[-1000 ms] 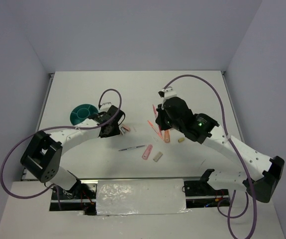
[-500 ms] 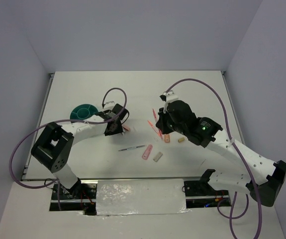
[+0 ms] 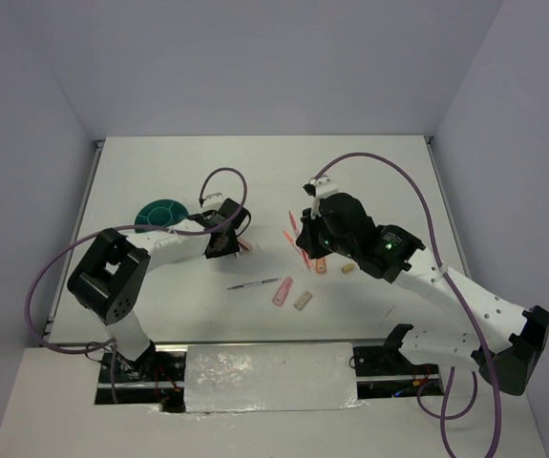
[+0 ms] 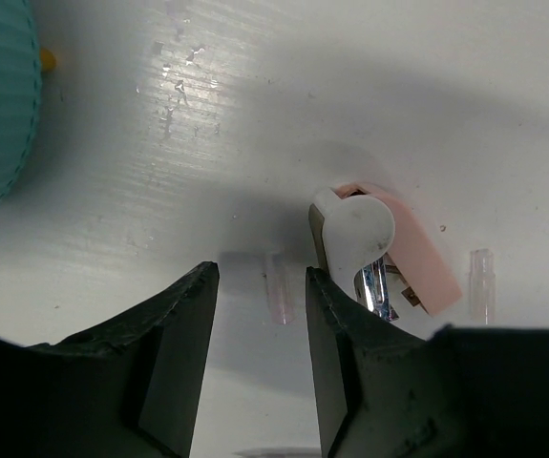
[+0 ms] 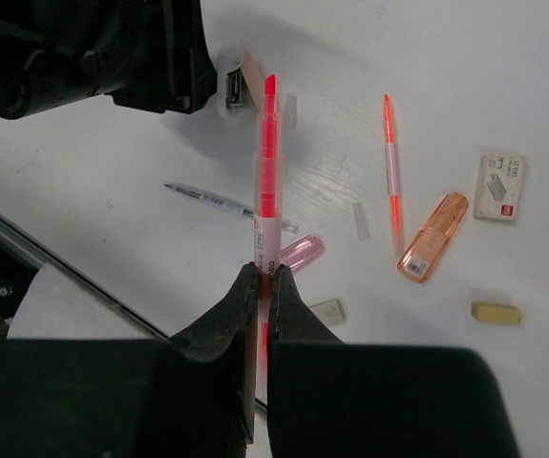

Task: Sort the stationery into containers
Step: Pick up the pen cap from the center of the board.

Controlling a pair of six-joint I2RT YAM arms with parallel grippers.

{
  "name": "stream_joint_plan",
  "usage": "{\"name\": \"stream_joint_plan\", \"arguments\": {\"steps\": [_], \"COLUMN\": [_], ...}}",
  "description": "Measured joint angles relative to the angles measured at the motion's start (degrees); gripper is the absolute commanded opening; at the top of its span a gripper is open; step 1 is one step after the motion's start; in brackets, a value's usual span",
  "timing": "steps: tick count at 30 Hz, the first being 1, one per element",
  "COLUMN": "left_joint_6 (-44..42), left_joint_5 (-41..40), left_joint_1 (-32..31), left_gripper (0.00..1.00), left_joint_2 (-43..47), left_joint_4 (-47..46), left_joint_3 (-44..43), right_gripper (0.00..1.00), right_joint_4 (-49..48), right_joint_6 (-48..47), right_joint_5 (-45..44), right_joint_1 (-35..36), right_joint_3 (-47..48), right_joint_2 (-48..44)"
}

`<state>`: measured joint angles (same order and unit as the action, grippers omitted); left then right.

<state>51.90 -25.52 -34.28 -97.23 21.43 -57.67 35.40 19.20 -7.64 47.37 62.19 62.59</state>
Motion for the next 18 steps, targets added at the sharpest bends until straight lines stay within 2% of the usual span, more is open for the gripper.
{"name": "stream_joint_plan", "arguments": {"steps": [8,9,11,14,15,18], "left_joint_6": [1.0,1.0,1.1,1.2,1.2,1.2], "left_joint_5": [-0.5,-0.7,-1.0,-1.1,-1.0,-0.4], "left_joint_1": [0.0,0.0,0.0,0.0,0.0,0.0], "left_gripper": [0.41,0.36,0.31,0.17,0.09,0.00], "left_joint_2": [-2.4,-2.5,-2.7,-2.9,-2.9,-2.4], "left_joint_4": [-0.7,-0.7,-1.0,-1.8,-1.9,-2.6], "left_joint_3": [-0.2,-0.3,-0.3,-0.3,-0.3,0.2], "right_gripper": [0.00,0.00,0.00,0.00,0.00,0.00], "right_joint_4": [-1.0,-1.2,-1.4,-1.4,-1.5,-1.8], "right_joint_6": [-0.5,-0.6,-0.6,-0.6,-0.6,-0.7], "right_joint_5": [1.4,1.5,1.6,1.9,2.1,2.5], "right_joint_1": [0.0,0.0,0.0,0.0,0.0,0.0], "right_joint_3": [-0.8,-0.8,-0.8,-0.8,-0.8,-1.0], "right_joint_2": [0.0,0.0,0.0,0.0,0.0,0.0]}}
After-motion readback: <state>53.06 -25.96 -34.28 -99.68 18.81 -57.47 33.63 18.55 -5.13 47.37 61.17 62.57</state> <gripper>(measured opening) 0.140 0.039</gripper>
